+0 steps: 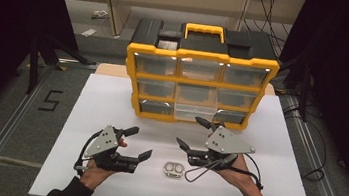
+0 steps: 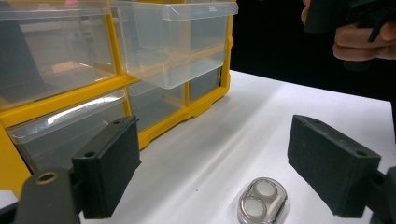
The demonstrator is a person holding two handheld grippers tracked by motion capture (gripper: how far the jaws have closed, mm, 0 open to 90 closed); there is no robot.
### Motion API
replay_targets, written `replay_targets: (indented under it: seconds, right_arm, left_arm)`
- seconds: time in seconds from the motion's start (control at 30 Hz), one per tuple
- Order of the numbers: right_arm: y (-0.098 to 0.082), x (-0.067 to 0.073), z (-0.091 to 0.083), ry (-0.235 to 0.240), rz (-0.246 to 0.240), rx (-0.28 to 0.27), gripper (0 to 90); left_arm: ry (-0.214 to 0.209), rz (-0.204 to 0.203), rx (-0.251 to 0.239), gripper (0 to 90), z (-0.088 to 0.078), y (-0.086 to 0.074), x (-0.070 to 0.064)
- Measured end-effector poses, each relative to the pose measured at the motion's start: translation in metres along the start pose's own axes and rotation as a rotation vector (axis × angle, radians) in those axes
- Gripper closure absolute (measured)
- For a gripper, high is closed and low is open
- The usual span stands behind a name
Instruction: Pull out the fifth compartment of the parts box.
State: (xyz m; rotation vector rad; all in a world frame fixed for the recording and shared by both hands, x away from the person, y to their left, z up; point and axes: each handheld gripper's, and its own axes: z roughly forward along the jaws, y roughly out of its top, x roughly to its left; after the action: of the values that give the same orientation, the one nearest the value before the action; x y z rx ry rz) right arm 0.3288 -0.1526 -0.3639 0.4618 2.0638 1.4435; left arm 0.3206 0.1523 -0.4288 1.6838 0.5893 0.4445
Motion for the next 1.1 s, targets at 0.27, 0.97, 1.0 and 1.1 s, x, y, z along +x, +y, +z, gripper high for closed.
replay_targets:
  seconds: [0.27,0.97,1.0,1.1]
  right_arm:
    - [-0.004,0.001,0.004,0.049,0.018,0.027,24.6]
    - [-0.019,-0.001,0.016,0.144,0.06,0.124,23.9]
    - [-0.02,-0.001,0.017,0.147,0.062,0.127,23.9]
    - [-0.023,-0.001,0.019,0.157,0.062,0.143,23.9]
  left_arm:
    - [-0.001,-0.003,-0.003,16.6,0.0,0.0,0.0]
    - [0.002,-0.009,-0.004,16.6,0.0,0.0,0.001]
    - [0.003,-0.008,-0.002,16.6,0.0,0.0,0.001]
    - [0.005,-0.009,-0.004,16.5,0.0,0.0,0.002]
